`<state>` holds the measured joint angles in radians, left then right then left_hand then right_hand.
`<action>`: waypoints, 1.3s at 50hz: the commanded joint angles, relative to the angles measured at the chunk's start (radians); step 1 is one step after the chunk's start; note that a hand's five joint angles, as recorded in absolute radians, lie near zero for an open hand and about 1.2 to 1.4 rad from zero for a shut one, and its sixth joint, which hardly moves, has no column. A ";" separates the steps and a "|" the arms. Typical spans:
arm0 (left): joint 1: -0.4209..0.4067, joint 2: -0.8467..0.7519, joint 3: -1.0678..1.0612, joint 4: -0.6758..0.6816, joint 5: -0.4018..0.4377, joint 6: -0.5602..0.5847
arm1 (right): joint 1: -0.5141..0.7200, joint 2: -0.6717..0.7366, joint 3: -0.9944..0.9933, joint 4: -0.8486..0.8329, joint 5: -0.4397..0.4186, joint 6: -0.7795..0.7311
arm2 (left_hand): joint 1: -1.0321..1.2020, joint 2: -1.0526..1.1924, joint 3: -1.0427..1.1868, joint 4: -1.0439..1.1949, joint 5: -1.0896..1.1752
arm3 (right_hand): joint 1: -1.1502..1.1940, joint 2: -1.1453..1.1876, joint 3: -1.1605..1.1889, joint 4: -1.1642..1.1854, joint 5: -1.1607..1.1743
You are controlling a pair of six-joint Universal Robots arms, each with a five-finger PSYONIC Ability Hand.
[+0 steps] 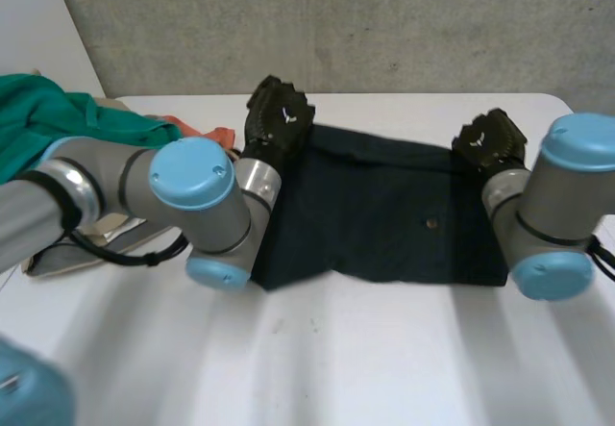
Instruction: Fold the laundry.
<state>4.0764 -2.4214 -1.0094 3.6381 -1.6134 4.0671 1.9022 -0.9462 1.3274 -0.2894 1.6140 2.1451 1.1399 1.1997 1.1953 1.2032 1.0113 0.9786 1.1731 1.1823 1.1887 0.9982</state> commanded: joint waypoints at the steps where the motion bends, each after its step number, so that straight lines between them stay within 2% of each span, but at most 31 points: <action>1: 0.050 -0.189 0.205 0.097 0.059 0.075 | 0.009 0.200 -0.141 -0.227 -0.023 -0.057 | 0.239 0.180 0.184 0.176 0.193 | 0.418 0.223 0.214 0.208 0.224; 2: 0.053 -0.203 0.218 0.097 0.067 0.073 | 0.009 0.223 -0.151 -0.249 -0.022 -0.070 | 0.149 0.089 0.094 0.086 0.103 | 0.294 0.099 0.090 0.084 0.100; 3: 0.055 -0.214 0.224 0.102 0.075 0.070 | 0.009 0.242 -0.157 -0.264 -0.017 -0.076 | -0.041 -0.101 -0.096 -0.104 -0.087 | 0.008 -0.187 -0.196 -0.202 -0.186; 4: 0.056 -0.232 0.233 0.106 0.092 0.059 | 0.011 0.269 -0.166 -0.289 -0.010 -0.080 | -0.673 -0.733 -0.729 -0.737 -0.719 | -0.804 -0.999 -1.008 -1.014 -0.998; 5: 0.056 -0.238 0.232 0.109 0.095 0.053 | 0.012 0.279 -0.168 -0.289 -0.009 -0.083 | -0.965 -1.025 -1.021 -1.029 -1.011 | -0.804 -0.999 -1.008 -1.014 -0.998; 10: 0.055 -0.231 0.195 0.152 0.104 0.004 | 0.020 0.242 -0.148 -0.289 -0.006 -0.042 | -0.965 -1.025 -1.021 -1.029 -1.011 | -0.804 -0.999 -1.008 -1.014 -0.998; 14: 0.048 -0.153 0.118 0.180 0.096 -0.027 | 0.014 0.123 -0.074 -0.281 -0.006 0.093 | -0.965 -1.025 -1.021 -1.029 -1.011 | -0.804 -0.999 -1.008 -1.014 -0.998; 16: 0.045 -0.087 0.042 0.181 0.096 -0.043 | 0.009 0.017 -0.024 -0.243 -0.016 0.218 | -0.965 -1.025 -1.021 -1.029 -1.011 | -0.804 -0.999 -1.008 -1.014 -0.998; 18: 0.041 -0.041 -0.015 0.181 0.095 -0.057 | 0.006 -0.057 0.004 -0.186 -0.023 0.300 | -0.965 -1.025 -1.021 -1.029 -1.011 | -0.804 -0.999 -1.008 -1.014 -0.998; 20: 0.038 0.030 -0.110 0.175 0.087 -0.088 | -0.015 -0.138 0.029 -0.059 -0.051 0.413 | -0.965 -1.025 -1.021 -1.029 -1.011 | -0.804 -0.999 -1.008 -1.014 -0.998; 22: 0.036 0.071 -0.176 0.171 0.075 -0.115 | -0.043 -0.172 0.042 0.037 -0.086 0.482 | -0.965 -1.025 -1.021 -1.029 -1.011 | -0.804 -0.999 -1.008 -1.014 -0.998; 23: 0.032 0.115 -0.239 0.166 0.058 -0.149 | -0.072 -0.195 0.053 0.135 -0.133 0.540 | -0.965 -1.025 -1.021 -1.029 -1.011 | -0.804 -0.999 -1.008 -1.014 -0.998; 27: 0.025 0.235 -0.377 0.162 0.015 -0.262 | -0.118 -0.210 0.085 0.327 -0.233 0.649 | -0.965 -1.025 -1.021 -1.029 -1.011 | -0.804 -0.999 -1.008 -1.014 -0.998; 31: 0.025 0.315 -0.486 0.162 -0.010 -0.370 | -0.144 -0.212 0.133 0.403 -0.269 0.679 | -0.965 -1.025 -1.021 -1.029 -1.011 | -0.773 -0.968 -0.977 -0.984 -0.968; 34: 0.024 0.358 -0.544 0.162 -0.011 -0.422 | -0.158 -0.212 0.173 0.386 -0.272 0.676 | -0.965 -1.025 -1.021 -1.029 -1.011 | -0.688 -0.883 -0.892 -0.898 -0.882; 40: 0.024 0.383 -0.594 0.162 -0.013 -0.436 | -0.155 -0.188 0.228 0.270 -0.267 0.656 | -0.965 -1.025 -1.021 -1.029 -1.011 | -0.665 -0.859 -0.868 -0.875 -0.859; 45: 0.025 0.375 -0.597 0.162 -0.016 -0.439 | -0.157 -0.099 0.233 0.201 -0.247 0.579 | -0.965 -1.025 -1.021 -1.029 -1.011 | -0.577 -0.771 -0.781 -0.787 -0.771; 47: 0.027 0.369 -0.597 0.162 -0.016 -0.438 | -0.161 -0.057 0.224 0.176 -0.223 0.535 | -0.965 -1.025 -1.021 -1.029 -1.011 | -0.395 -0.590 -0.599 -0.605 -0.589; 48: 0.027 0.366 -0.597 0.162 -0.016 -0.438 | -0.163 -0.042 0.219 0.167 -0.211 0.515 | -0.965 -1.025 -1.021 -1.029 -1.011 | -0.078 -0.272 -0.281 -0.288 -0.272; 50: 0.028 0.366 -0.597 0.162 -0.016 -0.438 | -0.166 -0.034 0.216 0.164 -0.203 0.501 | -0.965 -1.025 -1.021 -1.029 -1.011 | 0.170 -0.024 -0.033 -0.040 -0.024; 51: 0.028 0.366 -0.597 0.162 -0.017 -0.438 | -0.173 -0.033 0.211 0.158 -0.186 0.483 | -0.965 -1.025 -1.021 -1.029 -1.011 | 0.415 0.221 0.211 0.205 0.221; 58: 0.030 0.383 -0.612 0.160 -0.014 -0.435 | -0.233 -0.124 0.263 0.086 -0.146 0.432 | -0.965 -1.025 -1.021 -1.029 -1.011 | 0.418 0.223 0.214 0.208 0.224; 62: 0.032 0.410 -0.626 0.160 -0.014 -0.433 | -0.287 -0.253 0.302 0.082 -0.154 0.308 | -0.965 -1.025 -1.021 -1.029 -1.011 | 0.418 0.223 0.214 0.208 0.224; 65: 0.033 0.432 -0.637 0.160 -0.016 -0.436 | -0.296 -0.263 0.312 0.072 -0.157 0.199 | -0.965 -1.025 -1.021 -1.029 -1.011 | 0.418 0.223 0.214 0.208 0.224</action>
<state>4.1074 -2.0306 -1.6248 3.7982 -1.6285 3.6327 1.6466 -1.1245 1.6044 -0.2027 1.4659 2.5121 0.1900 0.2037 0.2093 0.2041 0.0476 0.8992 1.1691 1.1809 1.1875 0.9390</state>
